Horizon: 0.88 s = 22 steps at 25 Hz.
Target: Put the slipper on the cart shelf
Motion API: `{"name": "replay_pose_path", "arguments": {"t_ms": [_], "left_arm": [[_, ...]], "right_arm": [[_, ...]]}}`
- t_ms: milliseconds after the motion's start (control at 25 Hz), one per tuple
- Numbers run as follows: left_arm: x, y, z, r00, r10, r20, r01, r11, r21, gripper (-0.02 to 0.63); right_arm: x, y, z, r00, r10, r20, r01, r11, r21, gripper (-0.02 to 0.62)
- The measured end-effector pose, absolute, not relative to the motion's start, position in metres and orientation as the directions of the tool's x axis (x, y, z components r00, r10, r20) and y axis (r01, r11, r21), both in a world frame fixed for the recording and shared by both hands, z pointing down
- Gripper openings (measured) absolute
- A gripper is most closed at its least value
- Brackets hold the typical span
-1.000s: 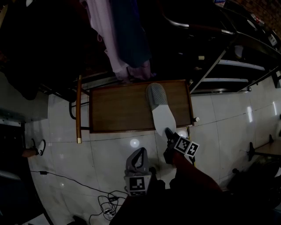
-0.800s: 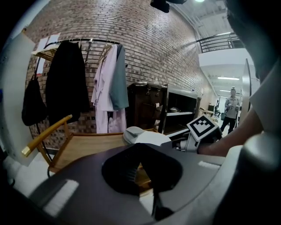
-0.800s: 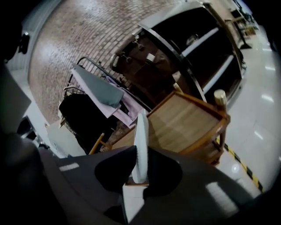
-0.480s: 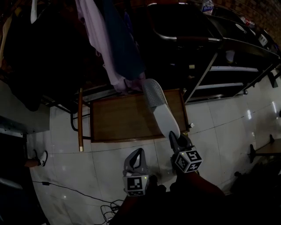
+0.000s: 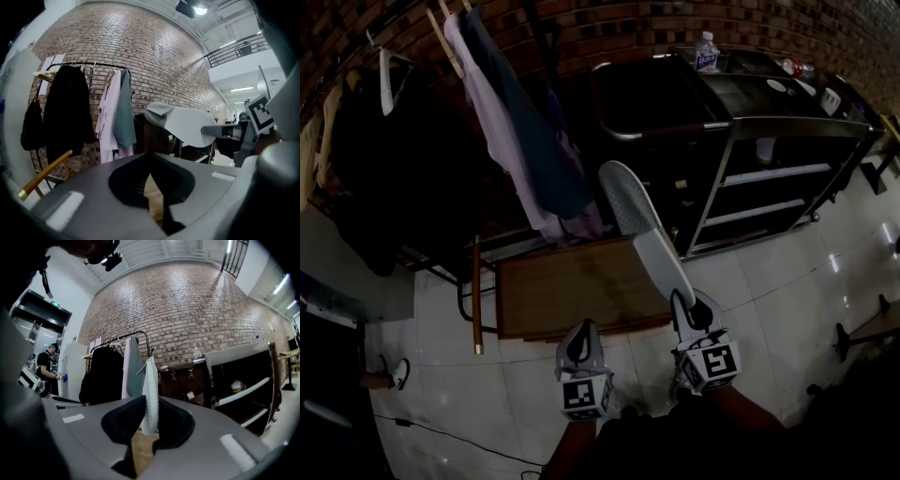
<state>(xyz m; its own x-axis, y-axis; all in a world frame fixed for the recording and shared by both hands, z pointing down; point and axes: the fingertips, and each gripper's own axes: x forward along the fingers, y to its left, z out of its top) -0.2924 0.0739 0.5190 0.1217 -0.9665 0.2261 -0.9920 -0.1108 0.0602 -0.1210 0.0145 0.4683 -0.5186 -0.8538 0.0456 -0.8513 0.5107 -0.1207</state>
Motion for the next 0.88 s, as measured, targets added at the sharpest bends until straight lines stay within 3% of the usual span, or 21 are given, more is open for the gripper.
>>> {"name": "replay_pose_path", "arguments": {"t_ms": [680, 880], "left_arm": [[-0.184, 0.03, 0.427, 0.103, -0.994, 0.021, -0.994, -0.102, 0.029, 0.017], [-0.169, 0.021, 0.428, 0.07, -0.997, 0.034, -0.998, -0.07, -0.006, 0.017]], "right_arm": [[-0.029, -0.01, 0.417, -0.546, -0.834, -0.085, -0.836, 0.549, -0.017, 0.058], [-0.012, -0.013, 0.418, -0.563, -0.821, -0.093, -0.825, 0.565, 0.007, 0.058]]}}
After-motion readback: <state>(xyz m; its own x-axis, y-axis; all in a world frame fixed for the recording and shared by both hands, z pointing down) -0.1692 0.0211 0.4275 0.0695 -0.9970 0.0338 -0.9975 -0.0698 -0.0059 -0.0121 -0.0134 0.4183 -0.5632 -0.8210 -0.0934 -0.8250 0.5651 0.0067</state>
